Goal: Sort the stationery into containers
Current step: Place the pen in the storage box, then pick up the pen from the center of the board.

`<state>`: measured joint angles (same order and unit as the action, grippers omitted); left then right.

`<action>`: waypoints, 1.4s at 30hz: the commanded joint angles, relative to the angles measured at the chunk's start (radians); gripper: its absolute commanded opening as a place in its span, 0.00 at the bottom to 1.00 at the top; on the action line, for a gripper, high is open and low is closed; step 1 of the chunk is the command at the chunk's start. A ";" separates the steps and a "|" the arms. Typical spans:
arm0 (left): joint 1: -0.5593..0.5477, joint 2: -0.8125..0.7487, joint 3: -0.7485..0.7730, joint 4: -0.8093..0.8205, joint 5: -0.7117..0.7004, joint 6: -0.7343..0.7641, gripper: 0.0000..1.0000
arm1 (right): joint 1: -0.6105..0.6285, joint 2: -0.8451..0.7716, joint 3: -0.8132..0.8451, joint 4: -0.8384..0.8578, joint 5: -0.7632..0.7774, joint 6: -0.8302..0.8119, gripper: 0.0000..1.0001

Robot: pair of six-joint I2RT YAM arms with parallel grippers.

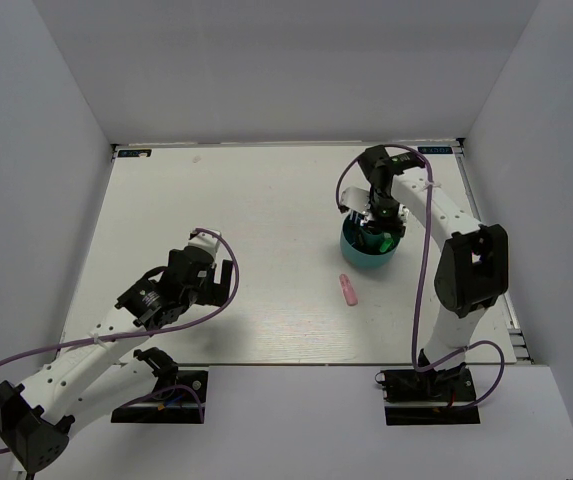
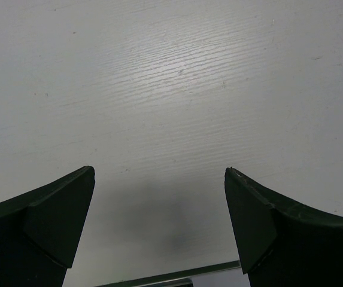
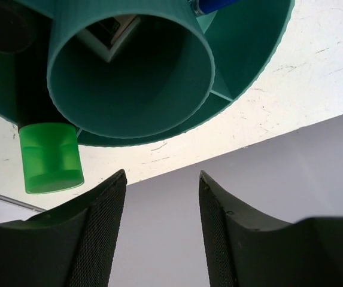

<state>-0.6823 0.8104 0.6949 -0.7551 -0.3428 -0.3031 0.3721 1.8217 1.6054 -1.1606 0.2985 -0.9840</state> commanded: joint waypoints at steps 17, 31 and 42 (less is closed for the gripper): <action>0.006 0.001 -0.006 0.026 0.018 0.010 0.99 | 0.108 -0.413 -0.328 0.043 -0.768 0.623 0.38; 0.006 0.013 -0.009 0.023 0.005 0.015 0.99 | 0.326 -0.375 -0.667 0.519 -0.365 1.009 0.55; 0.004 0.001 -0.006 0.019 0.014 0.012 0.99 | 0.341 -0.298 -0.700 0.662 -0.161 1.006 0.55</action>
<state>-0.6823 0.8307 0.6945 -0.7483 -0.3317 -0.2962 0.7074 1.5215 0.9260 -0.5694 0.0528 0.0051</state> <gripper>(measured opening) 0.993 0.549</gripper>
